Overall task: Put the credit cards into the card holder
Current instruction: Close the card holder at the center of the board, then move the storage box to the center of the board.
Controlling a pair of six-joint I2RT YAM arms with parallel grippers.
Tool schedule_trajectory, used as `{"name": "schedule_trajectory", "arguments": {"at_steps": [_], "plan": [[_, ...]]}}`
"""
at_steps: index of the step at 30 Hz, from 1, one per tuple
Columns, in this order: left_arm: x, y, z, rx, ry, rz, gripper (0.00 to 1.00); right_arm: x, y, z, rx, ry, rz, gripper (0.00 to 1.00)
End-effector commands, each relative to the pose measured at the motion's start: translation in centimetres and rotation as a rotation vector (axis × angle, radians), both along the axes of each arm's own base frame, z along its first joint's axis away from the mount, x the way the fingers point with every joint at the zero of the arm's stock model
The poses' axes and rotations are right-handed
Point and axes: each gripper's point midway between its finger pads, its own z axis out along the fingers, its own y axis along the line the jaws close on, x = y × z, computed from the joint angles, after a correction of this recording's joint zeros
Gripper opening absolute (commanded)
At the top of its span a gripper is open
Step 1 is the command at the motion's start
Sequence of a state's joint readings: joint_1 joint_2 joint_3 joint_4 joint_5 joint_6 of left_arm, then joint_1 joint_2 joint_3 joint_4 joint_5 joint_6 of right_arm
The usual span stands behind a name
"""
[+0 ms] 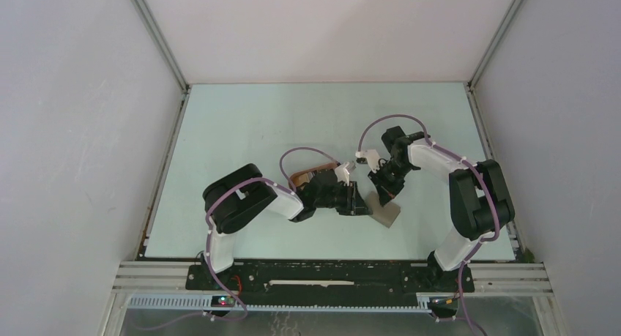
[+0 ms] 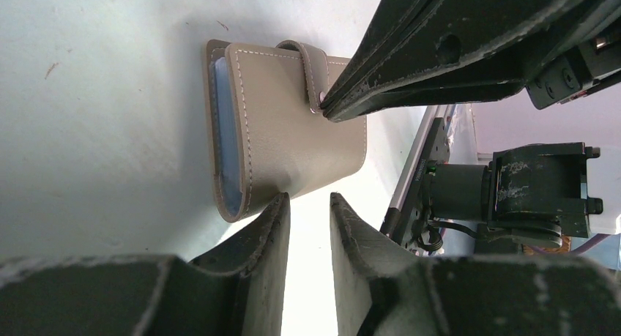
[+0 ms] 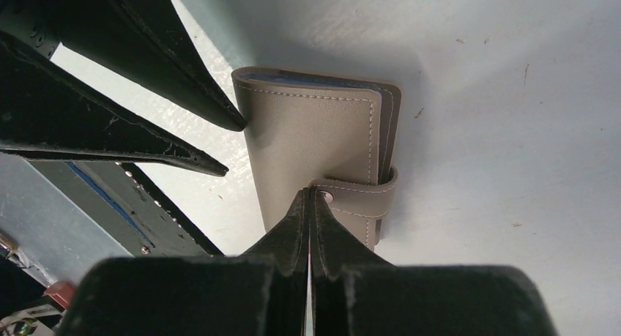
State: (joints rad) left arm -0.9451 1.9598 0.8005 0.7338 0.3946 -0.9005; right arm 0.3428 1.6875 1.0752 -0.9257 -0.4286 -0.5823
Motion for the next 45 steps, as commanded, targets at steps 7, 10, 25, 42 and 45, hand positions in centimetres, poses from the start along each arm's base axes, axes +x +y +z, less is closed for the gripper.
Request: {"name": "schedule_trajectory", "arguments": {"at_steps": [7, 10, 25, 42, 45], "plan": [[0.5, -0.5, 1.2, -0.029, -0.037, 0.015, 0.31, -1.0, -1.9, -2.5, -0.102, 0.083, -0.072, 0.0], [0.6, -0.5, 1.4, -0.032, -0.042, 0.016, 0.31, -1.0, -2.1, -3.0, -0.119, 0.095, -0.083, 0.0], [0.5, 0.2, 4.0, -0.07, -0.124, 0.018, 0.37, 1.1, -0.5, 0.5, 0.006, -0.032, -0.095, 0.41], [1.3, 10.2, 11.8, 0.153, -0.571, 0.146, 0.48, 1.8, -1.3, 18.1, 0.435, -0.63, -0.097, 0.66], [1.8, 13.1, 13.1, 0.227, -0.662, 0.199, 0.51, 1.6, -1.6, 20.6, 0.447, -0.763, -0.063, 0.85]]}}
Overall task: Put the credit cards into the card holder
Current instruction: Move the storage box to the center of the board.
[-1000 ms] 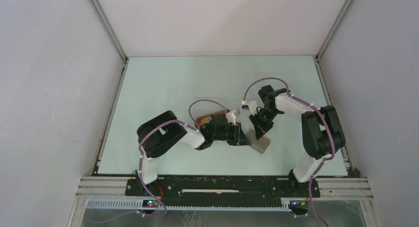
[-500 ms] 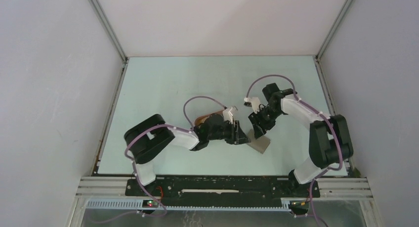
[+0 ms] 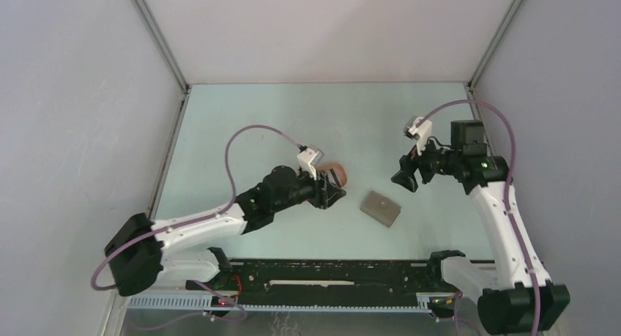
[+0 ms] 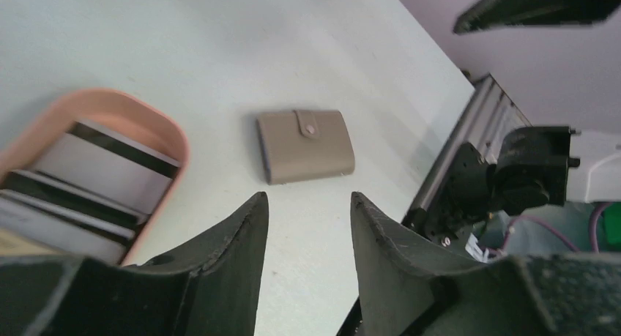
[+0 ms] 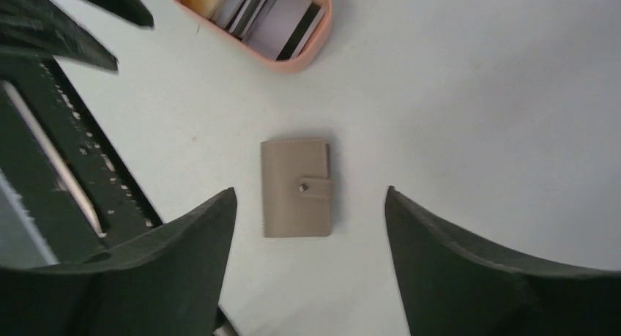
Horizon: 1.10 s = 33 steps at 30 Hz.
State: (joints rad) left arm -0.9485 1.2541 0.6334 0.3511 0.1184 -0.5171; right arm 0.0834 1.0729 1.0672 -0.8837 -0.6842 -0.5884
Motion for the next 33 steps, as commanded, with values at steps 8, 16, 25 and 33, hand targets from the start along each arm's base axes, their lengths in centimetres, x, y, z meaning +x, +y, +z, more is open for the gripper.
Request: {"name": "schedule_trajectory", "arguments": {"at_steps": [8, 16, 25, 33], "plan": [[1.9, 11.6, 2.1, 0.179, -0.222, 0.341, 0.89, -2.9, 3.5, 4.4, 0.176, -0.108, 0.231, 1.0], [1.3, 16.2, -0.4, 0.065, -0.095, 0.514, 1.0, -3.2, 4.6, 2.0, 0.221, 0.01, 0.277, 1.0], [1.1, 15.7, -1.0, -0.011, -0.002, 0.524, 1.0, -2.8, 3.2, 1.7, 0.217, -0.018, 0.205, 1.0], [1.0, 15.1, -0.8, -0.032, 0.026, 0.498, 1.0, -2.6, 2.7, 1.9, 0.2, -0.044, 0.181, 1.0]]}}
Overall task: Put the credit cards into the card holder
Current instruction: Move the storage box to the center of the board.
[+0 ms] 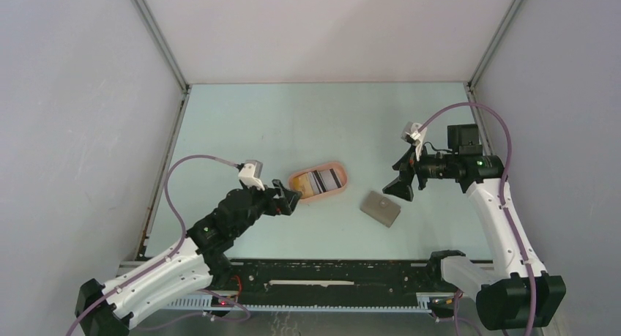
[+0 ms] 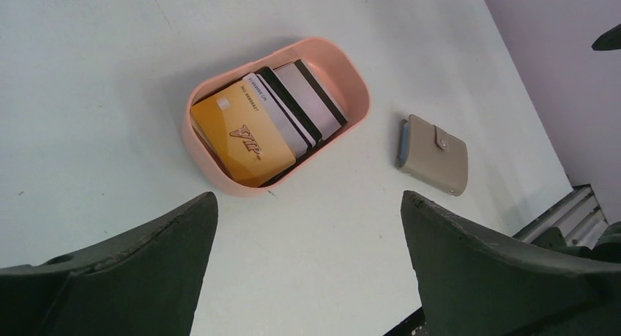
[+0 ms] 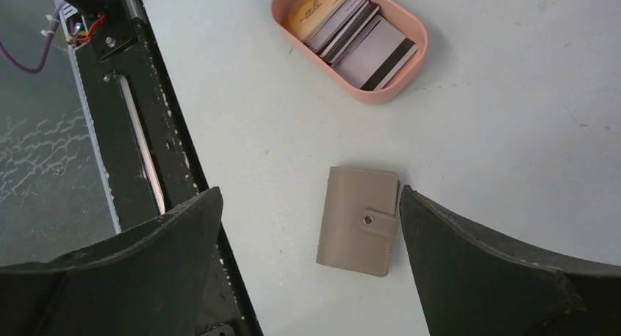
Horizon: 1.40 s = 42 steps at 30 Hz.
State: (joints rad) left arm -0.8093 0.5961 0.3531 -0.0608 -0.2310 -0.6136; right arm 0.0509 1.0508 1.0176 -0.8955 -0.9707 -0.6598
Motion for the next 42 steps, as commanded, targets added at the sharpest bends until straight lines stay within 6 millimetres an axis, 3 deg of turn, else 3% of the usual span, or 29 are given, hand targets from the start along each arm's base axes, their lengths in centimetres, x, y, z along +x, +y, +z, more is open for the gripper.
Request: {"name": "schedule_trajectory", "arguments": {"at_steps": [1, 20, 29, 42], "plan": [[0.1, -0.5, 0.7, -0.063, 0.001, -0.002, 1.0, 0.1, -0.1, 0.7, 0.009, -0.043, -0.004, 1.0], [-0.2, -0.5, -0.1, -0.059, 0.015, -0.043, 1.0, 1.4, -1.2, -0.6, -0.02, -0.008, -0.057, 1.0], [1.7, 0.6, -2.0, 0.052, 0.037, 0.038, 0.99, 1.9, -1.7, -2.0, -0.054, 0.019, -0.065, 1.0], [4.4, 0.5, -2.2, 0.058, 0.065, 0.077, 0.92, 2.2, -2.3, -1.8, -0.05, 0.006, -0.094, 1.0]]}}
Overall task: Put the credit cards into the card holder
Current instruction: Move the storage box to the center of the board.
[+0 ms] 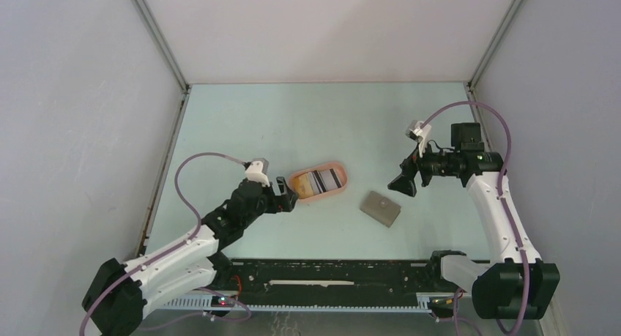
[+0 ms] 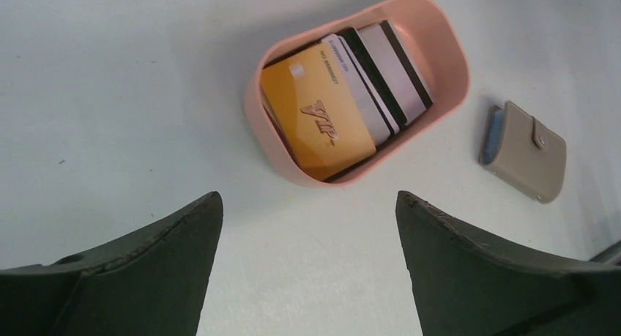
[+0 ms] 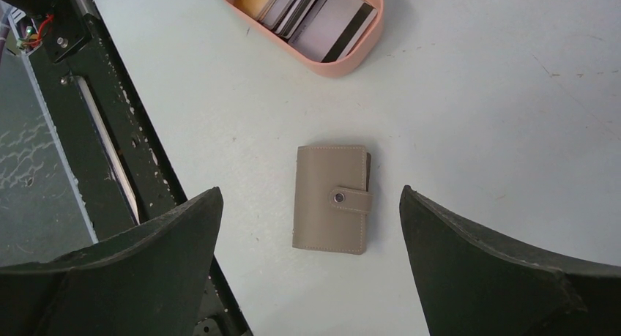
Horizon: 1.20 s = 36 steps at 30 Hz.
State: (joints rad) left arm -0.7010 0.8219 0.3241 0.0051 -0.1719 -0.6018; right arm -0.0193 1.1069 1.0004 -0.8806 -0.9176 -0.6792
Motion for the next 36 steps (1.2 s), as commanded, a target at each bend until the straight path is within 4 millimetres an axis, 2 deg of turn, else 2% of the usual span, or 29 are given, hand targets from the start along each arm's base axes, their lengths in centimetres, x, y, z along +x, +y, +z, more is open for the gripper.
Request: {"name": "schedule_trajectory", "arguments": {"at_steps": [1, 9, 12, 15, 17, 21, 30, 32, 36], "plan": [[3.0, -0.6, 3.5, -0.062, -0.075, 0.041, 0.91, 0.3, -0.1, 0.5, -0.005, -0.038, -0.011, 0.99], [6.4, -0.8, 1.5, -0.01, 0.052, 0.125, 0.64, 0.3, 0.0, 1.1, -0.002, -0.051, -0.03, 1.0], [7.3, -1.6, 0.3, 0.015, 0.109, 0.128, 0.55, 0.0, 0.2, 1.2, 0.001, -0.054, -0.02, 1.0], [7.6, -1.4, -1.2, 0.091, 0.178, 0.142, 0.43, -0.3, 0.8, 1.3, -0.002, -0.059, 0.002, 1.0], [7.7, -1.1, -1.8, 0.135, 0.206, 0.15, 0.39, -0.4, 1.0, 1.3, -0.002, -0.059, 0.011, 1.0], [7.7, -0.6, -2.6, 0.227, 0.241, 0.158, 0.39, -0.6, 1.2, 1.4, -0.008, -0.066, 0.022, 1.0], [8.4, -1.4, -3.7, 0.339, 0.286, 0.11, 0.38, -0.9, 1.5, 1.5, -0.012, -0.072, 0.031, 1.0], [8.5, -1.6, -3.1, 0.335, 0.267, 0.099, 0.4, -0.9, 1.5, 1.5, -0.009, -0.071, 0.035, 1.0], [8.5, -3.2, 0.0, 0.263, 0.18, 0.027, 0.46, -1.0, 1.7, 1.3, -0.016, -0.068, 0.044, 1.0]]}}
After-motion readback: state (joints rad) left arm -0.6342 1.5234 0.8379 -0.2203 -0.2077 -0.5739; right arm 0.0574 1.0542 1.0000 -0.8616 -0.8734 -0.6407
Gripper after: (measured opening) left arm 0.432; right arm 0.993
